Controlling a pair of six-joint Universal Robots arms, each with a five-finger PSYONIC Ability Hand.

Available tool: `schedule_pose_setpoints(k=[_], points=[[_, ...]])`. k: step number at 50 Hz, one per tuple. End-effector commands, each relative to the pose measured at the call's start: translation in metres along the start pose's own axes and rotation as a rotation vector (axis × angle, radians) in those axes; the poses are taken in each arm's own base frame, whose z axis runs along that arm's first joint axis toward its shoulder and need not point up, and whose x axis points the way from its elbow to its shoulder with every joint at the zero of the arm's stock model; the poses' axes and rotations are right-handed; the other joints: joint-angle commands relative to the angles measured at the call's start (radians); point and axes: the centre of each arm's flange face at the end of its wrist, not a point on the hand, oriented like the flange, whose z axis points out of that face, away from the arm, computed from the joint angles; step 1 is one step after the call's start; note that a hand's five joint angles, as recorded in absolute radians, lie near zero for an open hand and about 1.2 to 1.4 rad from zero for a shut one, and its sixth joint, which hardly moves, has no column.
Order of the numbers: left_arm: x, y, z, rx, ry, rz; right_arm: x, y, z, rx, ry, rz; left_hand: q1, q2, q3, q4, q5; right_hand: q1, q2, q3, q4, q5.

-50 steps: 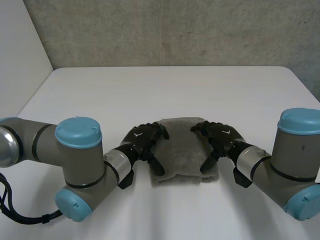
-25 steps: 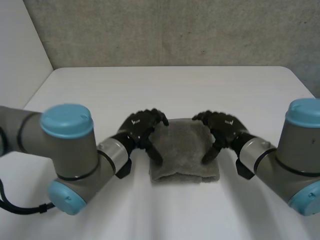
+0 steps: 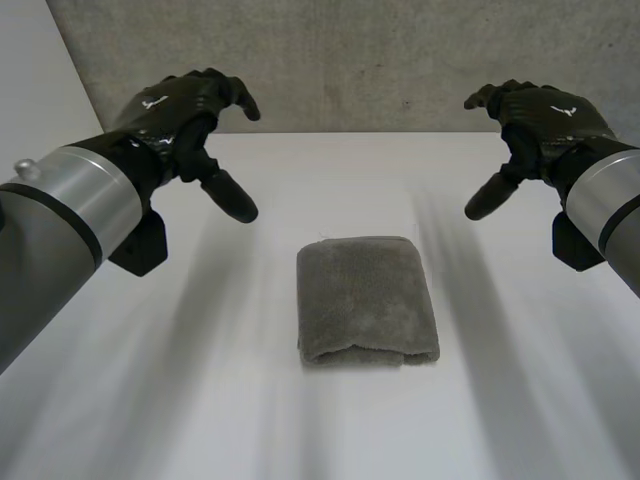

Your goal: Fold the towel.

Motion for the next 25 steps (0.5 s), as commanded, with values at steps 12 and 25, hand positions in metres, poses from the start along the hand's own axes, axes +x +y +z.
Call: schedule_pose_setpoints(k=[12,25], points=[[-0.009,0.003,-0.001,-0.033,-0.081,0.042,0.003,0.000,-0.003,0.009,0.038,-0.048,-0.061,-0.060,-0.066,-0.069,-0.052,-0.049,-0.072,-0.065,-0.081,-0.059],[-0.013,0.009,0.005,-0.053,-0.101,0.045,0.004,-0.009,-0.008,0.073,0.050,-0.049,-0.061,-0.060,-0.066,-0.069,-0.052,-0.049,-0.072,-0.065,-0.081,-0.059]])
